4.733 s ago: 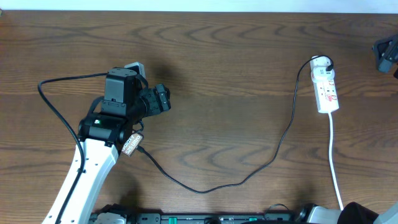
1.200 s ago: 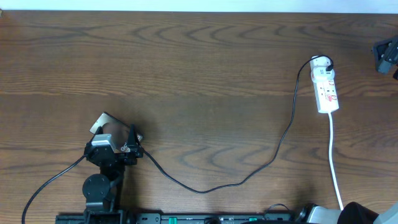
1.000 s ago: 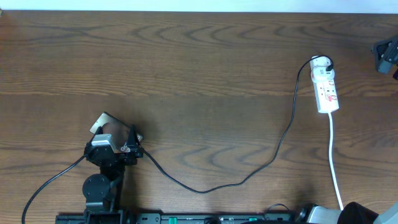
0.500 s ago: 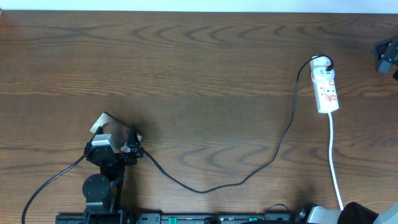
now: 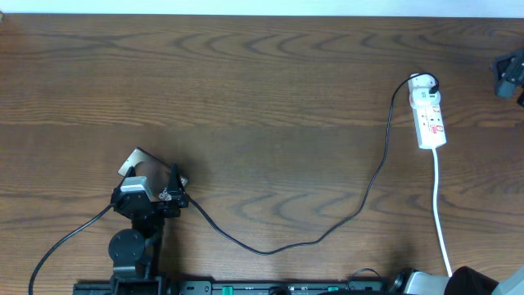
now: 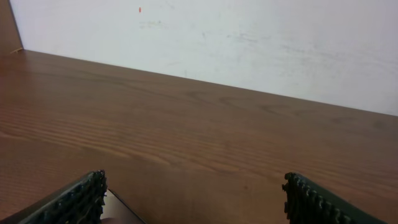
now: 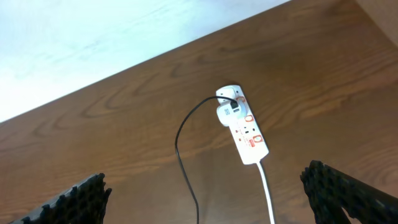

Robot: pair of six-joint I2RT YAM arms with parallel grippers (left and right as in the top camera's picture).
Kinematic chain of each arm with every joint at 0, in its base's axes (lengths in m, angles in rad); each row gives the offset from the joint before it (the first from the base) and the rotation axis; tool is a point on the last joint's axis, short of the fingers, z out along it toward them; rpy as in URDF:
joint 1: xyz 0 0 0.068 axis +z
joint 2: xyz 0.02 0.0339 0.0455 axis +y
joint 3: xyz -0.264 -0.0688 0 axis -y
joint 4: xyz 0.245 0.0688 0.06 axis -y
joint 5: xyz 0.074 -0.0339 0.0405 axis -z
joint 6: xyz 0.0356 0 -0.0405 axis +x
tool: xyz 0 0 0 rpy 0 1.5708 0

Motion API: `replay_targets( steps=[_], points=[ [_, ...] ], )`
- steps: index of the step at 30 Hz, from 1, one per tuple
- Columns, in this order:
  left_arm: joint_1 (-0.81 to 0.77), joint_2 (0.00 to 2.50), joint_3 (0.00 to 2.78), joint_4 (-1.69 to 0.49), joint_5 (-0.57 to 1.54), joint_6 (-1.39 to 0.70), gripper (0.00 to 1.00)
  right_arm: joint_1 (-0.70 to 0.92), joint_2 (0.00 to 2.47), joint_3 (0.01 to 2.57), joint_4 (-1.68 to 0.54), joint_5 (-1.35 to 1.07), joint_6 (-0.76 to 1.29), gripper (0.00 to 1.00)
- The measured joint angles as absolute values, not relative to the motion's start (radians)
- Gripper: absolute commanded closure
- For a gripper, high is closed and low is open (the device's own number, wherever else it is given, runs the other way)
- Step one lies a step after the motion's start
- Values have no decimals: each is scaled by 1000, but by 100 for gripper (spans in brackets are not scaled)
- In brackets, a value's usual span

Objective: Plug charger to phone and switch on socket

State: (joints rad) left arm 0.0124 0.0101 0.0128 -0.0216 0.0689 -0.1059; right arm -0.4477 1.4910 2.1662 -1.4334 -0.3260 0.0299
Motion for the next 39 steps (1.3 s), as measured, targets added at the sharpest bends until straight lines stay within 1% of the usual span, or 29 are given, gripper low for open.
replay_targets(
  steps=[2, 6, 11, 16, 20, 24, 26, 29, 31, 34, 36, 39],
  points=[
    [12, 10, 13, -22, 69, -106, 11, -419, 1486, 2160, -1411, -322, 12, 1],
    [12, 10, 13, -22, 69, -104, 11, -313, 1443, 2093, -1278, -317, -73, 1],
    [12, 10, 14, -22, 69, -104, 11, -146, 1323, 1873, -976, -321, -197, 1],
    [12, 10, 15, -23, 69, -104, 11, -22, 1144, 1483, -574, -322, -287, 1],
    [12, 10, 15, -24, 69, -104, 11, 34, 1011, 1125, -249, -321, -316, 1],
    [12, 10, 15, -24, 69, -104, 11, 59, 902, 764, 70, -326, -327, 1],
    [12, 10, 15, -25, 70, -104, 11, 61, 873, 653, 169, -327, -327, 1],
    [12, 11, 16, -25, 69, -104, 11, 61, 801, 397, 401, -334, -329, 1],
    [12, 10, 16, -25, 69, -104, 11, 62, 748, 286, 508, -336, -329, 1],
    [13, 10, 16, -24, 69, -104, 11, 62, 646, 130, 636, -341, -329, 1],
    [13, 10, 16, -25, 69, -103, 11, 61, 582, 56, 662, -341, -329, 1],
    [13, 10, 16, -24, 69, -104, 11, 61, 491, 10, 566, -338, -330, 1]
  ],
)
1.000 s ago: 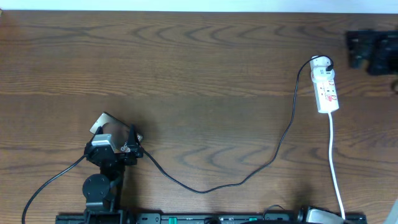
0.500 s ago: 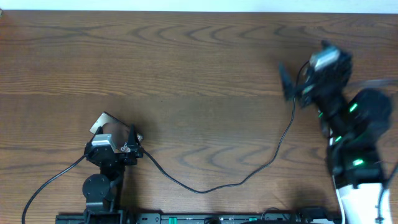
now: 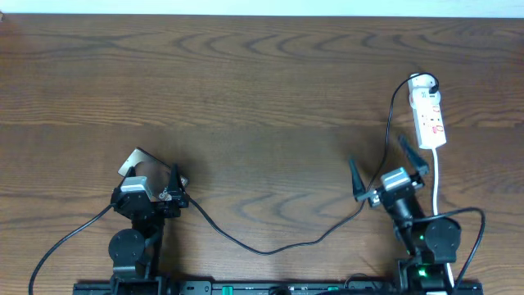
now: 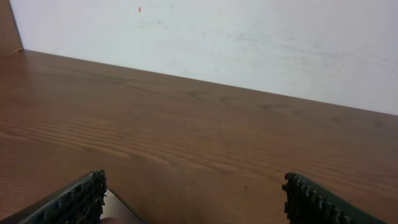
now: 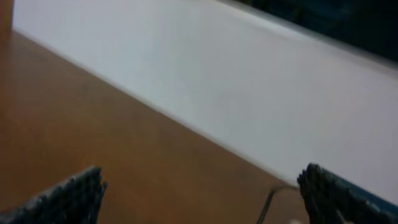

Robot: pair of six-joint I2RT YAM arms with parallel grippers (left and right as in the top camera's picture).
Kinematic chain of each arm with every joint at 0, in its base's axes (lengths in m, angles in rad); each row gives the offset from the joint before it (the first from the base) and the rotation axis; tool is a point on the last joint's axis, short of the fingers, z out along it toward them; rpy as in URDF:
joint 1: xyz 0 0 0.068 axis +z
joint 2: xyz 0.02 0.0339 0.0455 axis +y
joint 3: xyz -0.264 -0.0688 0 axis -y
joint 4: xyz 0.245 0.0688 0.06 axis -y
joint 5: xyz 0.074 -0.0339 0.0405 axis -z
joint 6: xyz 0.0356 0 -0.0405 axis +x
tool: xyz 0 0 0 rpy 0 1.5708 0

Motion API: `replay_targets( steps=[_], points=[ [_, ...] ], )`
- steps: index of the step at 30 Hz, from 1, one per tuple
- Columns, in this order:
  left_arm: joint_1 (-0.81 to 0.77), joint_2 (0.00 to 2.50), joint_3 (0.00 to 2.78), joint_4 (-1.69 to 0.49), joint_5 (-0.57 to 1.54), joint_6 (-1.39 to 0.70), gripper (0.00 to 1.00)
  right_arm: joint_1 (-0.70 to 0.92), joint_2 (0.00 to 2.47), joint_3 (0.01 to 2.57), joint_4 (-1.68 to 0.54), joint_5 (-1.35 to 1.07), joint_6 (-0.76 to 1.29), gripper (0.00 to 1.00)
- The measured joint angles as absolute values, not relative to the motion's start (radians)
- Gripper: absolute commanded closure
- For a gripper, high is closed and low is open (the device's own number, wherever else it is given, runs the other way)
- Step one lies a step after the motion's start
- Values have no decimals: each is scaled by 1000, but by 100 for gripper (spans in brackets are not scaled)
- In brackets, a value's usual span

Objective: Plug charger to phone and switch on socket

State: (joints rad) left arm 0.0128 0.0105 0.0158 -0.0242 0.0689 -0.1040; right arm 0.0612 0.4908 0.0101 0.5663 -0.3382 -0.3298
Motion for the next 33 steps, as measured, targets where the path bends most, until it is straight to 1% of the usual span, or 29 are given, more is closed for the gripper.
replay_targets(
  steps=[6, 7, 10, 12, 15, 22, 33],
  points=[
    [13, 10, 16, -24, 69, -104, 11, 61, 274, 7, 245, -284, -331, 1],
    [13, 10, 17, -26, 69, -103, 11, 61, 261, 7, 224, -278, -331, 1],
    [13, 10, 17, -27, 70, -104, 11, 61, 140, 7, 37, -250, -333, 1],
    [13, 10, 17, -27, 70, -104, 11, 61, 74, 7, -36, -235, -332, 1],
    [13, 10, 17, -27, 70, -104, 11, 61, 18, 7, -52, -193, -313, 1],
    [13, 10, 17, -27, 69, -104, 11, 61, 13, 7, -68, -30, -168, 1],
    [13, 10, 17, -27, 69, -104, 11, 60, 13, 7, -69, 26, -126, 1]
  ],
)
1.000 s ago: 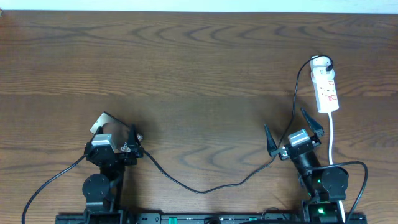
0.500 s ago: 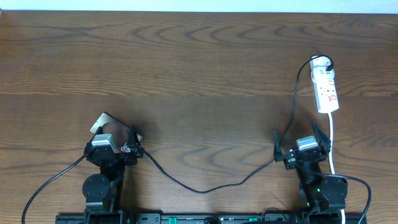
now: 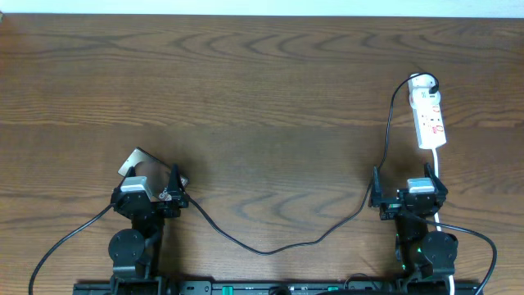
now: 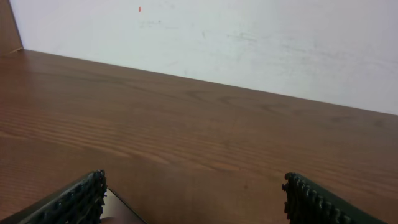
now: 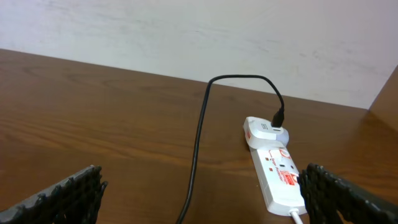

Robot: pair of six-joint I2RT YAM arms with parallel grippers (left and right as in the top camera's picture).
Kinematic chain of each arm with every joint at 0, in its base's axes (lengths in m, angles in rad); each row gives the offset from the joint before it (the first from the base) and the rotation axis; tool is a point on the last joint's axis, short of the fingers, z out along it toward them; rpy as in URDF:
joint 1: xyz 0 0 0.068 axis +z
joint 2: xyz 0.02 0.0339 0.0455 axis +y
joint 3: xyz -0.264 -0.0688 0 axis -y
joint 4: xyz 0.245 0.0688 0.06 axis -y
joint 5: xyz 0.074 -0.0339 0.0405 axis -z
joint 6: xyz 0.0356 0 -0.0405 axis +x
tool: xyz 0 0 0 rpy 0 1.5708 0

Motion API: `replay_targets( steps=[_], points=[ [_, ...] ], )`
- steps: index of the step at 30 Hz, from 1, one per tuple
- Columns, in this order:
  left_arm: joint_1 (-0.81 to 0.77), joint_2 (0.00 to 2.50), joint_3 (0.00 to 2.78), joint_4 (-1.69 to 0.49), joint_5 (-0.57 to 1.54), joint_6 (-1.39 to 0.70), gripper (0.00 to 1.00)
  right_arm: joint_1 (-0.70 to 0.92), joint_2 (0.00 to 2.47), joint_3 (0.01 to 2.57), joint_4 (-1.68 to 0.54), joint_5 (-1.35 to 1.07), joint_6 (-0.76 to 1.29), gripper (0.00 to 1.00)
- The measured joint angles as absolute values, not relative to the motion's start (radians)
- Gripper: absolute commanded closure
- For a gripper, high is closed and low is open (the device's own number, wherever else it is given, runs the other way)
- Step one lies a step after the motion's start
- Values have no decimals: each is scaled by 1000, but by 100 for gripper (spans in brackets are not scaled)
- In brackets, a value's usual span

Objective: Plug charger to phone and switch on socket

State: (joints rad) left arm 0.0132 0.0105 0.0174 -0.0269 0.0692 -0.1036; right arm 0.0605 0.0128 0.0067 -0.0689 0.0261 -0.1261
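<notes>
The phone (image 3: 133,161) lies flat at the front left, a grey slab partly under my left gripper (image 3: 146,179); only its corner (image 4: 119,213) shows in the left wrist view. That gripper (image 4: 193,205) is open and holds nothing. The black charger cable (image 3: 270,248) runs from beside the left gripper across the table to the white adapter (image 3: 422,82), which is plugged into the white power strip (image 3: 431,119). My right gripper (image 3: 408,185) sits just in front of the strip, open (image 5: 202,199) and empty. Its wrist view shows the strip (image 5: 281,182), adapter (image 5: 263,130) and cable (image 5: 199,143).
The strip's white lead (image 3: 440,215) passes close by the right arm toward the front edge. A pale wall (image 4: 217,37) rises behind the brown wooden table (image 3: 262,90). The arm bases stand along the front edge.
My right arm was turned slantwise with its camera on the wall; now it sits squared at the front right and faces the power strip. The left arm, phone and cable have not moved.
At first my right gripper was high at the far right edge, looking down on the power strip. Then the arm stood at the front right, slanted toward the strip. Now it is squared there, open. The left gripper stayed open over the phone throughout.
</notes>
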Motion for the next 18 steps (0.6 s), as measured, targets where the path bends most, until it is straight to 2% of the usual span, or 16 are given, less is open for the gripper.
replay_targets(
  steps=[18],
  points=[
    [13, 10, 17, -27, 69, -104, 11, 17, 13, 7, -69, 27, -120, 1]
  ],
)
